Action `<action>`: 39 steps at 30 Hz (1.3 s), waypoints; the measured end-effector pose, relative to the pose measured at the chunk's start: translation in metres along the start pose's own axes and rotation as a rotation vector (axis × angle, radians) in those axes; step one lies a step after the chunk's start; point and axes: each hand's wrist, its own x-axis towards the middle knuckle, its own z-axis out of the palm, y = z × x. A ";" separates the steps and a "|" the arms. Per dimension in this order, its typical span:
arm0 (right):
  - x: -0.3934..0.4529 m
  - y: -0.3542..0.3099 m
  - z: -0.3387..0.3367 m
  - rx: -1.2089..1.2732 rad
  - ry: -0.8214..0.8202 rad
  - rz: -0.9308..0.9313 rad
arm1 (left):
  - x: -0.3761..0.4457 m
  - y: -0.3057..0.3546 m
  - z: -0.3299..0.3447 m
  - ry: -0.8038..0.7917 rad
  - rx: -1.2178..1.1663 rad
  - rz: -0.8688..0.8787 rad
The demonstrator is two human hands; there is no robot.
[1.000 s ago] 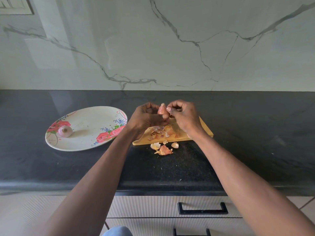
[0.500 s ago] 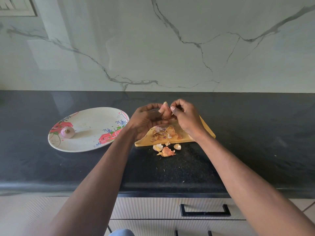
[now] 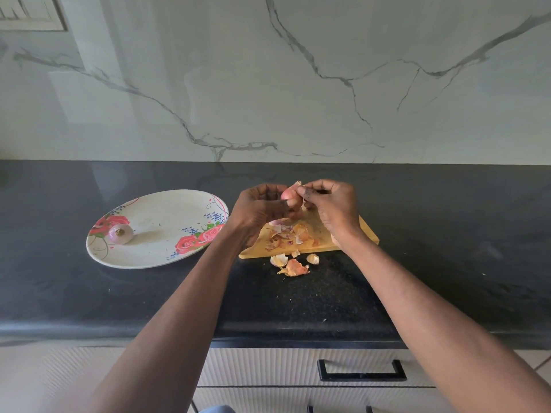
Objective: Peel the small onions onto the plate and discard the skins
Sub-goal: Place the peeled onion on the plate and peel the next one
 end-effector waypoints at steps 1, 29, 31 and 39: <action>0.000 0.001 0.001 -0.041 -0.009 -0.024 | 0.000 0.000 -0.001 -0.007 -0.006 -0.001; 0.000 -0.010 0.000 0.123 -0.107 0.037 | 0.002 0.009 0.003 -0.046 -0.195 -0.068; -0.001 -0.011 -0.002 0.112 -0.103 0.070 | 0.000 0.008 0.005 0.002 -0.024 0.011; -0.004 -0.013 -0.003 0.093 -0.111 0.079 | -0.003 0.003 0.008 0.032 0.184 0.125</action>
